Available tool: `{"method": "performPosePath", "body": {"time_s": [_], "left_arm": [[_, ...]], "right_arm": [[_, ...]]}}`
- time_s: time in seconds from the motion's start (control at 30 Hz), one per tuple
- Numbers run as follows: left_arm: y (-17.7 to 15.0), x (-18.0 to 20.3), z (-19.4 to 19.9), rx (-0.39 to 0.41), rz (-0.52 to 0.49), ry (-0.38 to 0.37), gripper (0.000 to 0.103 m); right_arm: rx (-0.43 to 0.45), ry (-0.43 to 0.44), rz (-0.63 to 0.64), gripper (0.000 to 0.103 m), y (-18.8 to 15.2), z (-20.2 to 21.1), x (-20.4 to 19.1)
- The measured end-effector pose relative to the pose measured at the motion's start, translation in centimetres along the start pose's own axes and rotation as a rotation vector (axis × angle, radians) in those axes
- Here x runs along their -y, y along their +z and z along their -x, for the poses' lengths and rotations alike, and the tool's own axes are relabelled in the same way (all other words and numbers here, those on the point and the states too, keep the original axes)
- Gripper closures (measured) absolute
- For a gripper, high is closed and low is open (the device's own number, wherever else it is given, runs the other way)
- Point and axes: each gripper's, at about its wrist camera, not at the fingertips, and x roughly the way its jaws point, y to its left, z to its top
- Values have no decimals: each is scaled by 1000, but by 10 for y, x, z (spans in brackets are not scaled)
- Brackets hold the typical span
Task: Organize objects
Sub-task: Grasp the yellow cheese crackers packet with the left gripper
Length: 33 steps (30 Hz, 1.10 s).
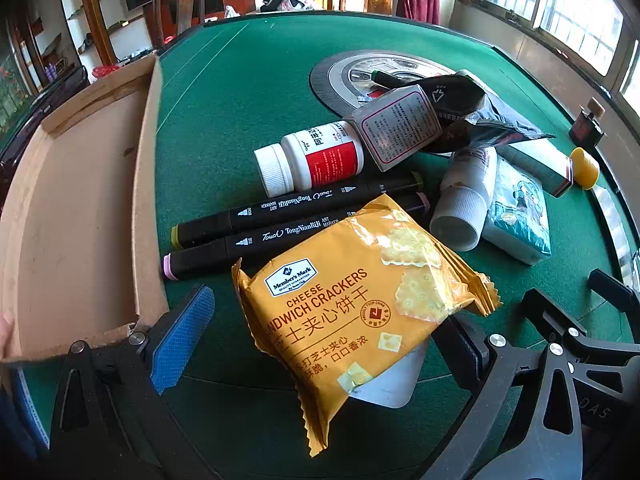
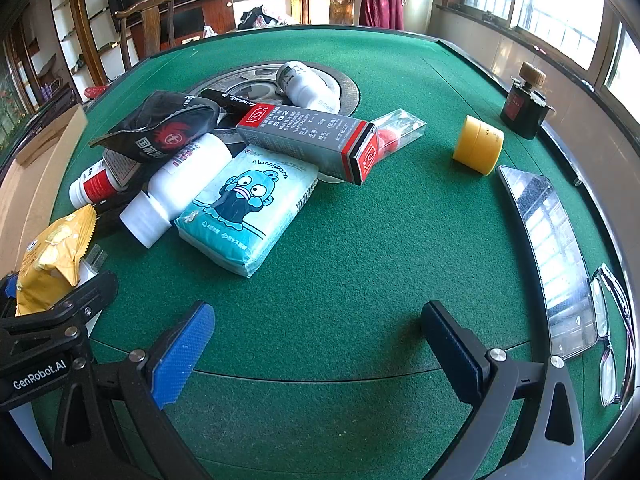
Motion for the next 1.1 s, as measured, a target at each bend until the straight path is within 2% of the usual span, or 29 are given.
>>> {"method": "performPosePath", "body": {"time_s": [0.6, 0.7, 0.77, 0.83, 0.87, 0.93, 1.0, 1.1], "left_arm": [[0, 0, 0, 0, -8, -3, 0], [1, -4, 2, -27, -98, -82, 0], [0, -20, 12, -29, -85, -183, 0], [-5, -38, 25, 0, -65, -305, 0], [-7, -46, 31, 19, -58, -339, 0], [-9, -57, 44, 64, -65, -365, 1], [-7, -59, 55, 102, -94, -357, 2], [-1, -50, 65, 135, -198, -324, 3]], "right_arm": [[0, 2, 1, 0, 0, 1, 0], [0, 4, 4, 0, 0, 1, 1], [0, 9, 11, 0, 0, 1, 0], [0, 13, 16, 0, -1, 2, 0], [0, 13, 17, 0, 0, 2, -1], [0, 14, 19, 0, 0, 1, -1], [0, 16, 21, 0, -1, 2, -1], [0, 17, 23, 0, -1, 3, -1]]}}
